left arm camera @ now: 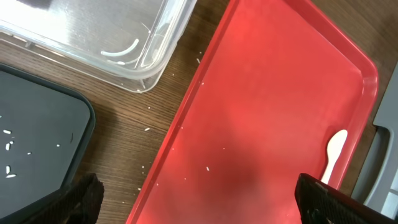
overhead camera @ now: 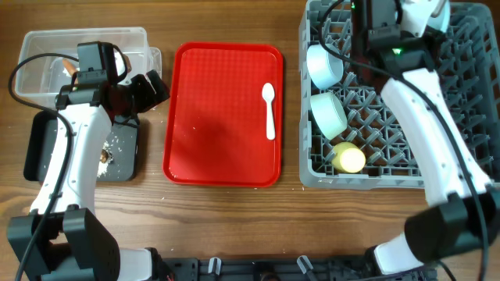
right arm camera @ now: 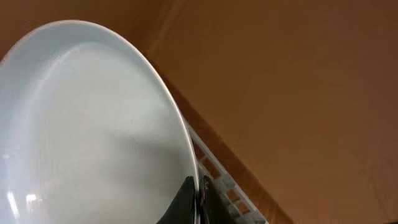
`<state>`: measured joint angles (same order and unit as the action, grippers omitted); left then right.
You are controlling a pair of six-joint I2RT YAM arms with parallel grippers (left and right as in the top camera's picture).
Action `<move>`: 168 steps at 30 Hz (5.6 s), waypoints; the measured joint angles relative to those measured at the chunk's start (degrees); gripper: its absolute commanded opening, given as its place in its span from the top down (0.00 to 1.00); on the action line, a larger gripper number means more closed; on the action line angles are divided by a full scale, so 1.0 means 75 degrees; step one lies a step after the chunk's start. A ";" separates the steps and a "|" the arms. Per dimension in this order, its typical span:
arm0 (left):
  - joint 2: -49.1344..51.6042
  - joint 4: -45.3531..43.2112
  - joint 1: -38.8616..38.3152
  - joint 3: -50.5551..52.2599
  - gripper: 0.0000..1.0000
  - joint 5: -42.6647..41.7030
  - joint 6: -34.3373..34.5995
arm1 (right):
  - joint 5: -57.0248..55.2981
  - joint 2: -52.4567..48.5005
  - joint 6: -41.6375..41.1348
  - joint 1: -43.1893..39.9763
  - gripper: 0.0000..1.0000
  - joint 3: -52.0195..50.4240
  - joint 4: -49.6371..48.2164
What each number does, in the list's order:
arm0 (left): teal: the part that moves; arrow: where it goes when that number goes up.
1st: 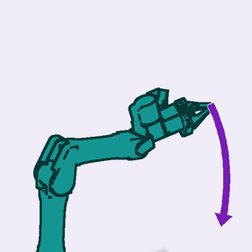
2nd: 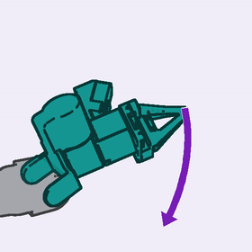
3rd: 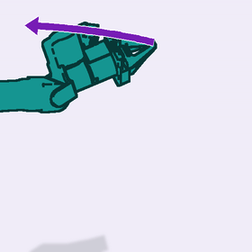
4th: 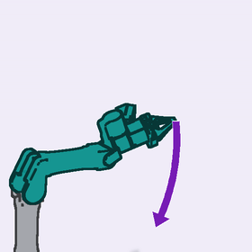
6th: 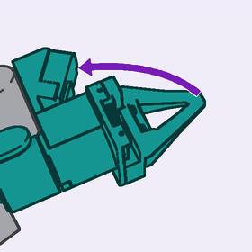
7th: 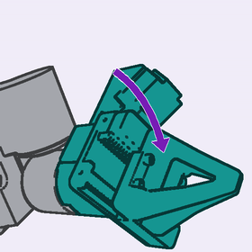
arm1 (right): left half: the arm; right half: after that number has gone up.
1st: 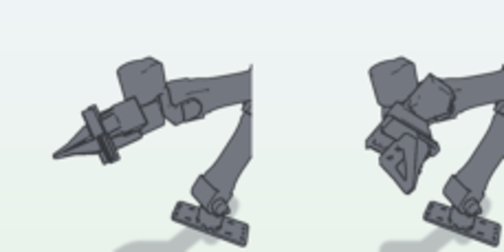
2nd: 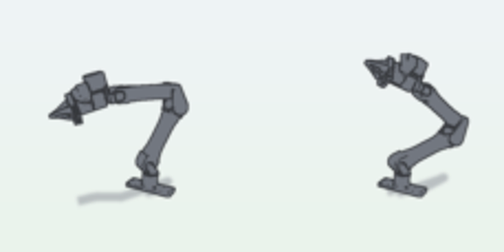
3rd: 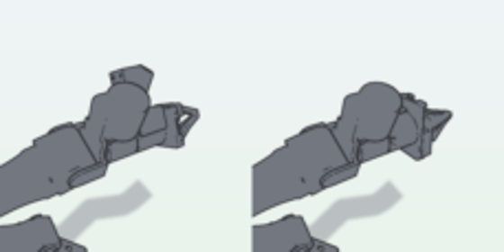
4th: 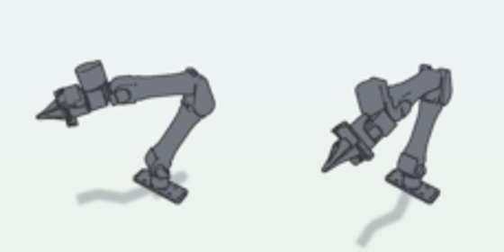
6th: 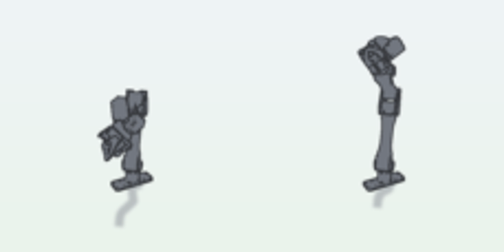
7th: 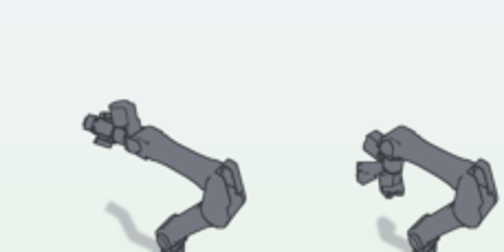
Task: Sort waste into correct bins and load items into the dishwasher rack
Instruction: 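Lift the light blue plate and stand it upright in the rack, then move the right gripper to the white spoon on the red tray and grasp it, then carry the white spoon over the rack and lower it in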
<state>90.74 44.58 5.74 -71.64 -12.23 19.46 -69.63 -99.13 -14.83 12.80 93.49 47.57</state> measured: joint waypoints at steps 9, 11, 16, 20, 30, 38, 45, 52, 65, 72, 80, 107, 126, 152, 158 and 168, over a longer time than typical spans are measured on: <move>0.0000 0.0000 0.0000 0.0000 0.00 0.0000 0.0000 | 0.1536 -0.0799 0.0402 0.0017 0.96 -0.0017 0.0017; 0.0000 0.0000 0.0000 0.0000 0.00 0.0000 0.0000 | 0.2078 -0.0799 0.0437 0.0017 0.96 -0.0017 0.0000; 0.0000 0.0000 0.0000 0.0000 0.00 0.0000 0.0000 | 0.2515 -0.0799 0.0627 -0.0052 0.96 -0.0017 -0.0009; 0.0000 0.0000 0.0000 0.0000 0.00 0.0000 0.0000 | 0.2328 -0.0799 0.0656 -0.0035 0.96 -0.0017 -0.0239; 0.0000 -0.0012 0.0000 0.0000 0.00 0.0003 0.0000 | 0.1037 -0.0804 0.2273 0.0006 0.96 -0.0050 -0.1603; 0.0000 0.0000 0.0000 0.0000 0.00 0.0000 0.0000 | 0.1757 -0.0819 0.5802 -0.0166 0.96 -0.0052 -0.2611; 0.0000 -0.0003 0.0000 0.0000 0.00 0.0003 0.0000 | 0.2623 -0.0860 0.7044 -0.0166 0.96 -0.0052 -0.1778; 0.0000 0.0000 0.0000 0.0000 0.00 0.0000 0.0000 | 0.3523 -0.0877 0.6508 -0.0166 0.17 -0.0052 -0.0560; 0.0000 0.0003 0.0000 0.0000 0.00 0.0000 0.0000 | 0.8999 0.0335 0.4016 -0.0154 0.00 -0.0023 -0.0562; 0.0000 0.0000 0.0000 0.0000 0.00 0.0000 0.0000 | 1.2013 -0.0058 0.0595 0.0994 0.29 0.0082 -0.1498; 0.0000 0.0000 0.0000 0.0000 0.00 0.0003 0.0000 | 1.0462 -0.2017 -0.0437 0.1888 0.56 -0.0017 -0.0831; 0.0000 0.0000 0.0000 0.0000 0.00 0.0003 0.0000 | 0.9282 -0.3713 -0.0417 0.1938 0.94 0.0023 -0.0726; 0.0000 -0.0003 0.0000 0.0000 0.00 0.0000 0.0000 | 0.8635 0.0236 -0.0592 0.1958 0.96 0.0154 0.0294; 0.0000 -0.0003 0.0000 0.0000 0.00 0.0000 0.0000 | 0.5715 0.1174 -1.0162 -0.1469 0.96 -0.2145 0.2553; 0.0000 0.0000 0.0000 0.0000 0.00 0.0000 0.0000 | 0.5738 0.1174 -1.0194 -0.1469 0.95 -0.2888 0.1964; 0.0000 0.0000 0.0000 0.0000 0.00 0.0000 0.0000 | 0.5764 0.1174 -1.0206 -0.1469 0.29 -0.2891 0.1950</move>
<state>90.74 44.58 5.74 -71.64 -12.23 19.46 -26.39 -90.32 -91.37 1.78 71.81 62.19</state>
